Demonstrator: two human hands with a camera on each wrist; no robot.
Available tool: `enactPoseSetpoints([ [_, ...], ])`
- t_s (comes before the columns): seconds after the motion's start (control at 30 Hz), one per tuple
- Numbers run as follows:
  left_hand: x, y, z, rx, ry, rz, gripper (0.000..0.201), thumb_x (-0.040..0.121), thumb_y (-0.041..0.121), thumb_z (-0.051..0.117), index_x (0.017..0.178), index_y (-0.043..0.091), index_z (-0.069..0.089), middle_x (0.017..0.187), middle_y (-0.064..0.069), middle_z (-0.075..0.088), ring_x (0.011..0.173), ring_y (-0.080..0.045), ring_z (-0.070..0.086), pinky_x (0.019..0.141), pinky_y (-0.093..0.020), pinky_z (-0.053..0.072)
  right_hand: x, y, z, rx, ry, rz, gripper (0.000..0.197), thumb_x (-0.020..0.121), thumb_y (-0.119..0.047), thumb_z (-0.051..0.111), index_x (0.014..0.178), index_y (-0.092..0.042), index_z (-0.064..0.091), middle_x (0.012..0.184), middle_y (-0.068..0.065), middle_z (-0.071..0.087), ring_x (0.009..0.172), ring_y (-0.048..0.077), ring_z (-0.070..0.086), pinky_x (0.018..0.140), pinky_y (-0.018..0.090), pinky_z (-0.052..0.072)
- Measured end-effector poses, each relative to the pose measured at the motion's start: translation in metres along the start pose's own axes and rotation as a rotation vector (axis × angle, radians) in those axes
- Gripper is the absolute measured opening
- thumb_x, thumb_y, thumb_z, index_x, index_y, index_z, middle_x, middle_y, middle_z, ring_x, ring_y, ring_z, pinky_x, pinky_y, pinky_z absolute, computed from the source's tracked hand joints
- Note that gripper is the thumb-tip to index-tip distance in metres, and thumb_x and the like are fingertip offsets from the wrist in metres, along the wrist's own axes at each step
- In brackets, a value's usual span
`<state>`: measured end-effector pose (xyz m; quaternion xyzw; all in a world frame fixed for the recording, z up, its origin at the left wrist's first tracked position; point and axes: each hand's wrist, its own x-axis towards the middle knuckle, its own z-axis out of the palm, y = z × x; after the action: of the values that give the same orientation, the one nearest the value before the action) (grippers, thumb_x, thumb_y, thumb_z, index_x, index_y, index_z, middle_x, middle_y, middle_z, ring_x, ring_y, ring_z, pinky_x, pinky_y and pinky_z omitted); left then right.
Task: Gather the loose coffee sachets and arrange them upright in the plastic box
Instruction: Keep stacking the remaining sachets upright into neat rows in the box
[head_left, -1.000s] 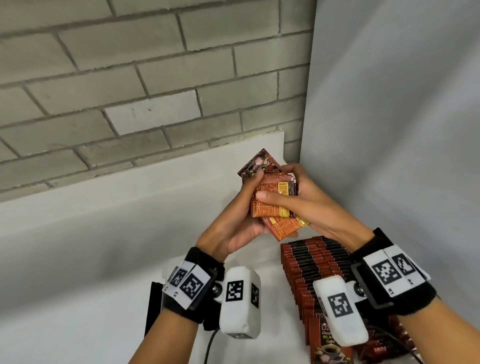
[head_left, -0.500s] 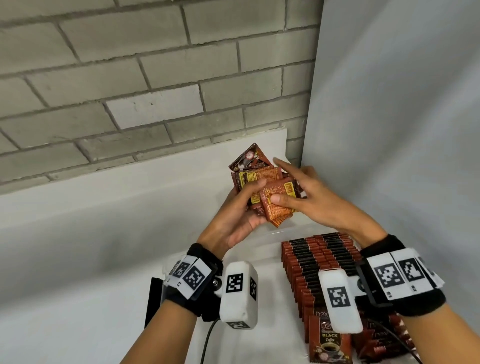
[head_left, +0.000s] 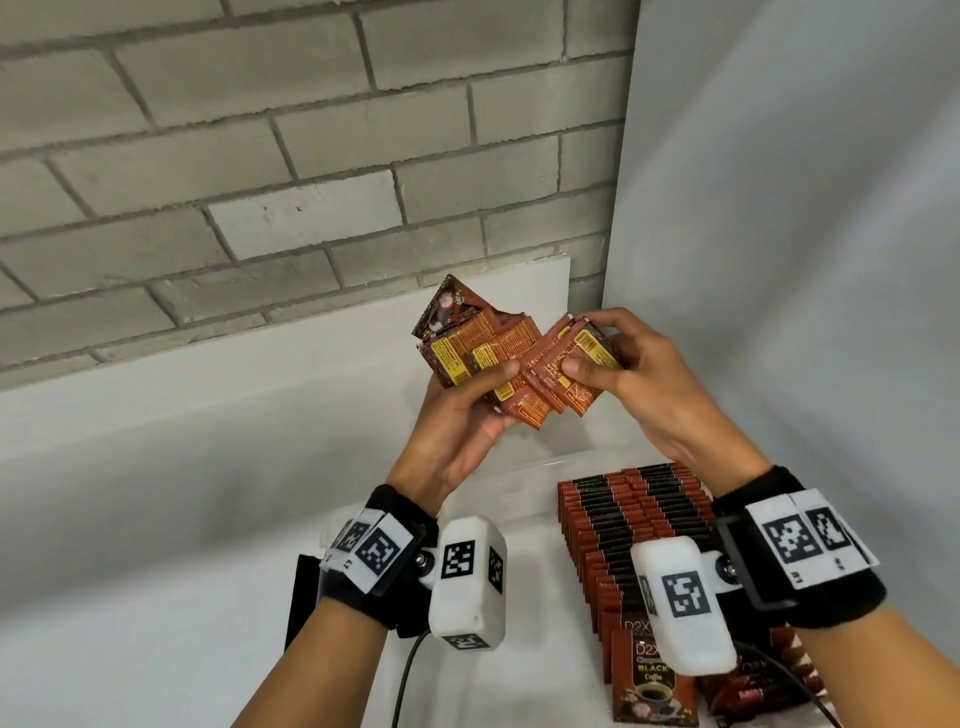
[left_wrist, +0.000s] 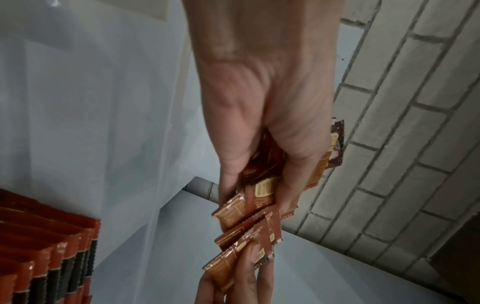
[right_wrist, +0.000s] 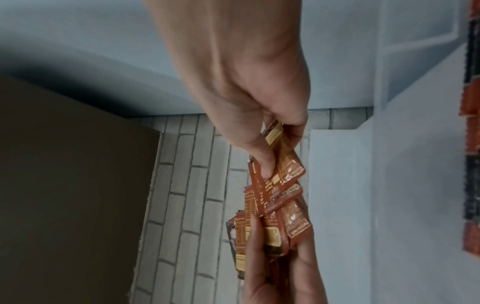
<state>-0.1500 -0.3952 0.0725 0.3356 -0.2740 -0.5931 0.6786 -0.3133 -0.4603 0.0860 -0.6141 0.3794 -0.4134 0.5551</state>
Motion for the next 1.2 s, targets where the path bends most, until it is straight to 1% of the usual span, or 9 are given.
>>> enactPoseSetpoints([
  [0.1, 0.002, 0.001, -0.002, -0.016, 0.033, 0.026, 0.056, 0.077, -0.009, 0.06, 0.131, 0.001, 0.05, 0.118, -0.017, 0.065, 0.109, -0.031, 0.064, 0.091, -0.052, 0.052, 0.0, -0.002, 0.001, 0.11, 0.015, 0.042, 0.044, 0.079, 0.001, 0.071, 0.114, -0.021, 0.057, 0.1, 0.001, 0.064, 0.087, 0.006, 0.064, 0.067, 0.015, 0.053],
  [0.2, 0.002, 0.002, -0.001, -0.013, 0.042, 0.04, 0.052, 0.073, -0.008, 0.062, 0.122, 0.006, 0.056, 0.109, -0.01, 0.069, 0.103, -0.025, 0.067, 0.085, -0.043, 0.057, 0.0, -0.004, 0.002, 0.157, 0.032, 0.11, 0.042, 0.078, 0.003, 0.072, 0.112, -0.015, 0.055, 0.102, 0.005, 0.063, 0.088, 0.01, 0.063, 0.067, 0.015, 0.052],
  [0.4, 0.0, -0.001, 0.002, -0.071, 0.035, 0.041, 0.027, 0.089, 0.005, 0.055, 0.115, 0.011, 0.058, 0.102, -0.007, 0.072, 0.093, -0.018, 0.07, 0.077, -0.039, 0.059, -0.002, -0.005, 0.0, 0.206, -0.003, 0.185, 0.035, 0.079, 0.009, 0.067, 0.102, -0.015, 0.058, 0.097, 0.007, 0.063, 0.084, 0.016, 0.066, 0.075, 0.032, 0.058],
  [0.5, 0.001, -0.002, -0.001, -0.08, 0.04, 0.074, 0.028, 0.09, -0.002, 0.051, 0.115, 0.008, 0.058, 0.104, -0.009, 0.07, 0.097, -0.02, 0.068, 0.083, -0.042, 0.057, -0.003, -0.006, 0.005, 0.233, -0.046, 0.212, 0.041, 0.076, 0.008, 0.07, 0.111, -0.009, 0.059, 0.097, 0.005, 0.065, 0.084, 0.014, 0.068, 0.078, 0.032, 0.059],
  [0.67, 0.002, -0.002, -0.001, -0.107, 0.037, 0.099, 0.043, 0.081, -0.01, 0.056, 0.123, 0.002, 0.054, 0.116, -0.016, 0.065, 0.108, -0.029, 0.063, 0.086, -0.042, 0.056, -0.002, -0.002, 0.015, 0.32, -0.016, 0.26, 0.055, 0.07, 0.001, 0.077, 0.118, -0.005, 0.052, 0.109, 0.01, 0.069, 0.105, 0.022, 0.066, 0.096, 0.034, 0.05],
  [0.83, 0.001, -0.002, 0.002, -0.071, 0.027, 0.107, 0.043, 0.082, -0.005, 0.057, 0.124, 0.003, 0.054, 0.116, -0.015, 0.065, 0.109, -0.027, 0.064, 0.086, -0.038, 0.056, -0.004, -0.002, 0.016, 0.38, -0.066, 0.313, 0.033, 0.08, 0.003, 0.068, 0.11, -0.007, 0.058, 0.104, 0.008, 0.072, 0.096, 0.018, 0.069, 0.083, 0.03, 0.056],
  [0.97, -0.002, 0.0, 0.004, -0.085, 0.027, 0.086, 0.042, 0.09, 0.016, 0.054, 0.13, 0.005, 0.051, 0.123, -0.015, 0.064, 0.11, -0.022, 0.063, 0.089, -0.033, 0.054, -0.004, -0.003, 0.017, 0.4, -0.084, 0.332, 0.033, 0.08, 0.003, 0.068, 0.109, -0.009, 0.058, 0.106, 0.008, 0.071, 0.097, 0.019, 0.069, 0.08, 0.035, 0.058],
  [1.07, -0.001, -0.001, 0.002, -0.041, 0.02, 0.089, 0.034, 0.091, 0.013, 0.053, 0.125, 0.008, 0.055, 0.118, -0.012, 0.067, 0.11, -0.022, 0.064, 0.091, -0.036, 0.054, -0.004, -0.002, 0.018, 0.404, -0.099, 0.349, 0.041, 0.078, 0.001, 0.07, 0.116, -0.006, 0.057, 0.111, 0.01, 0.07, 0.101, 0.02, 0.067, 0.082, 0.036, 0.058],
  [1.2, -0.001, 0.0, 0.002, -0.016, 0.015, 0.095, 0.046, 0.085, 0.013, 0.058, 0.13, 0.005, 0.052, 0.118, -0.011, 0.067, 0.111, -0.023, 0.063, 0.094, -0.037, 0.053, -0.004, -0.001, 0.018, 0.407, -0.109, 0.375, 0.037, 0.079, 0.0, 0.07, 0.114, -0.006, 0.06, 0.108, 0.009, 0.071, 0.095, 0.017, 0.069, 0.08, 0.032, 0.058],
])
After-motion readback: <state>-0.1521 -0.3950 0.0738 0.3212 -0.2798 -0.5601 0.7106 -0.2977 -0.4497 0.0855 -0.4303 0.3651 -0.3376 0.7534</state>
